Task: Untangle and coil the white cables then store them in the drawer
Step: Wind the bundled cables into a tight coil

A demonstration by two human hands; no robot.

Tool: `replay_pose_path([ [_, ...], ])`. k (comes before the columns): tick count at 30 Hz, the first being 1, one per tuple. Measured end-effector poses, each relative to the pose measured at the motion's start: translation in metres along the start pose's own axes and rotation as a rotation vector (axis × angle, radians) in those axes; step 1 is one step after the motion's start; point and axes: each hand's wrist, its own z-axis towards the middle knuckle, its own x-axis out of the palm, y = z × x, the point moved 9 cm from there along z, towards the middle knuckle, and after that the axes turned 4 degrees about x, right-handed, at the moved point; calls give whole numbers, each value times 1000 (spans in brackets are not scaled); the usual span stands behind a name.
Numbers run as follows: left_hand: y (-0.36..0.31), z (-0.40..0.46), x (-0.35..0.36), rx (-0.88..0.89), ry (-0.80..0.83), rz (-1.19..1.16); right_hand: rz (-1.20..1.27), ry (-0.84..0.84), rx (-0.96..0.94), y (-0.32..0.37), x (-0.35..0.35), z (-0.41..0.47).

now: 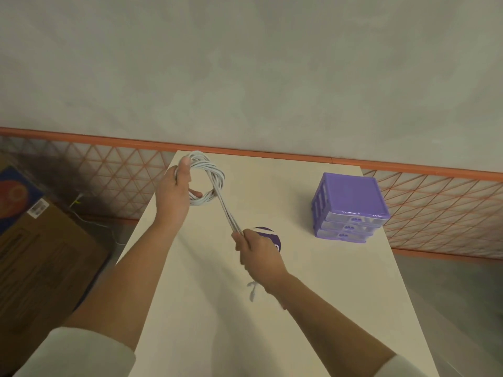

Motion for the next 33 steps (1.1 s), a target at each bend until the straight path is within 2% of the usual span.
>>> replay_pose_path([
  [4, 9, -8, 26, -90, 260, -127, 533, 118, 51, 22, -4, 14],
  [6, 12, -16, 36, -164, 367, -256, 642, 105, 94, 31, -13, 17],
  [8, 15, -22, 40, -224, 392, -355, 570, 65, 160, 32, -21, 16],
  [10, 17, -22, 37, -220, 351, -310, 445, 6, 171, 31, -29, 16],
  [14, 15, -31, 34, -199, 175, -88, 260, -36, 52, 40, -30, 12],
  [18, 15, -33, 31, -193, 2, -68, -1, -144, -53, 52, -37, 0],
  [22, 15, -27, 27, -159, -73, -56, -128, -240, -149, 62, -35, -13],
  [28, 9, -20, 24, -161, -71, -122, -232, -345, -233, 54, -42, -11],
  [30, 7, -23, 29, -163, 5, -181, -150, -292, -190, 43, -40, -4],
  [33, 13, -24, 37, -220, 166, -190, 103, -159, -102, 31, -35, -4],
])
